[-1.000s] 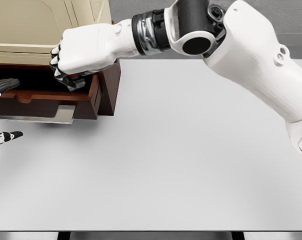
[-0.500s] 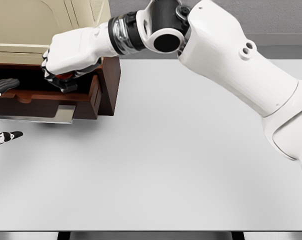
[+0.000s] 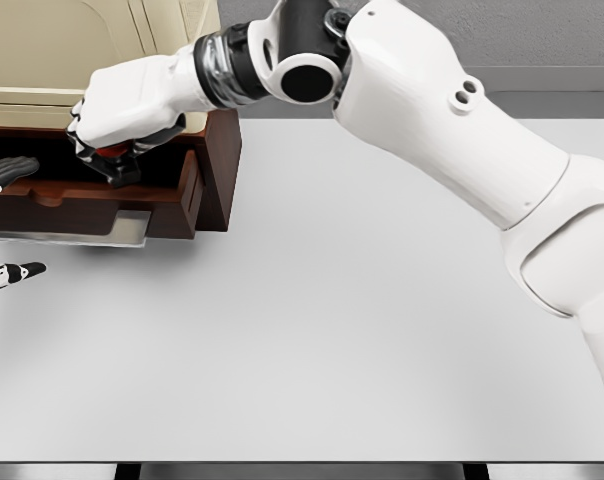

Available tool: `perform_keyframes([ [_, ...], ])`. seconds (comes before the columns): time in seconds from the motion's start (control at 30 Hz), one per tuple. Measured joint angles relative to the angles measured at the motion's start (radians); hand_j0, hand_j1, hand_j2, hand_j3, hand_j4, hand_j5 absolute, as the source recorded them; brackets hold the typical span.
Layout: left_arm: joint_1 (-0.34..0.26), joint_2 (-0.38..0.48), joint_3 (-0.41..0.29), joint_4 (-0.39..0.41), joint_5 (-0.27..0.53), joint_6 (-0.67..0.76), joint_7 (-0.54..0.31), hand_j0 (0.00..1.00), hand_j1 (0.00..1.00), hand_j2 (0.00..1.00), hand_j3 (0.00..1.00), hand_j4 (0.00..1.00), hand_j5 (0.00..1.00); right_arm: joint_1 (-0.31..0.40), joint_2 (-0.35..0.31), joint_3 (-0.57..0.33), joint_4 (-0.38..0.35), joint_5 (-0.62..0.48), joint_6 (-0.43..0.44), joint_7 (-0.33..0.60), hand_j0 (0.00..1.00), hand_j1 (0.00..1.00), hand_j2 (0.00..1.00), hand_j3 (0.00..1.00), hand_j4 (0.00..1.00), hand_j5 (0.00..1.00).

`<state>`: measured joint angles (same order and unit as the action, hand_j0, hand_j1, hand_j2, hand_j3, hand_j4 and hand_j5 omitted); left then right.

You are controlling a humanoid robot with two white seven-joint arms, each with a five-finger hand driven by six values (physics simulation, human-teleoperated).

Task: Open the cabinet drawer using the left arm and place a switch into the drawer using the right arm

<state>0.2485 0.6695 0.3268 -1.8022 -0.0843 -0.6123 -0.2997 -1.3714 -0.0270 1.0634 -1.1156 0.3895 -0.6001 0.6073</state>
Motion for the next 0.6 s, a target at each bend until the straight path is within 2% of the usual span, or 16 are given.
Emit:
perform_keyframes([
  [0.27, 0.000, 0.000, 0.000, 0.000, 0.000, 0.000, 0.000, 1.00, 1.00, 1.00, 1.00, 1.00, 1.00, -0.008, 0.011, 0.003, 0.036, 0.012, -0.005, 0.004, 0.41, 0.41, 0.41, 0.41, 0.41, 0.41],
  [0.3, 0.000, 0.000, 0.000, 0.000, 0.000, 0.000, 0.000, 1.00, 1.00, 1.00, 1.00, 1.00, 1.00, -0.006, 0.013, 0.004, 0.038, 0.014, -0.005, 0.004, 0.57, 0.57, 0.57, 0.57, 0.57, 0.57],
  [0.33, 0.000, 0.000, 0.000, 0.000, 0.000, 0.000, 0.000, 1.00, 1.00, 1.00, 1.00, 1.00, 1.00, -0.008, 0.015, 0.007, 0.039, 0.018, -0.004, 0.004, 1.00, 1.00, 1.00, 1.00, 1.00, 1.00],
  [0.6, 0.000, 0.000, -0.001, 0.000, 0.000, 0.000, 0.000, 1.00, 1.00, 1.00, 1.00, 1.00, 1.00, -0.014, 0.026, 0.018, 0.035, 0.052, -0.001, 0.004, 1.00, 1.00, 1.00, 1.00, 1.00, 1.00],
])
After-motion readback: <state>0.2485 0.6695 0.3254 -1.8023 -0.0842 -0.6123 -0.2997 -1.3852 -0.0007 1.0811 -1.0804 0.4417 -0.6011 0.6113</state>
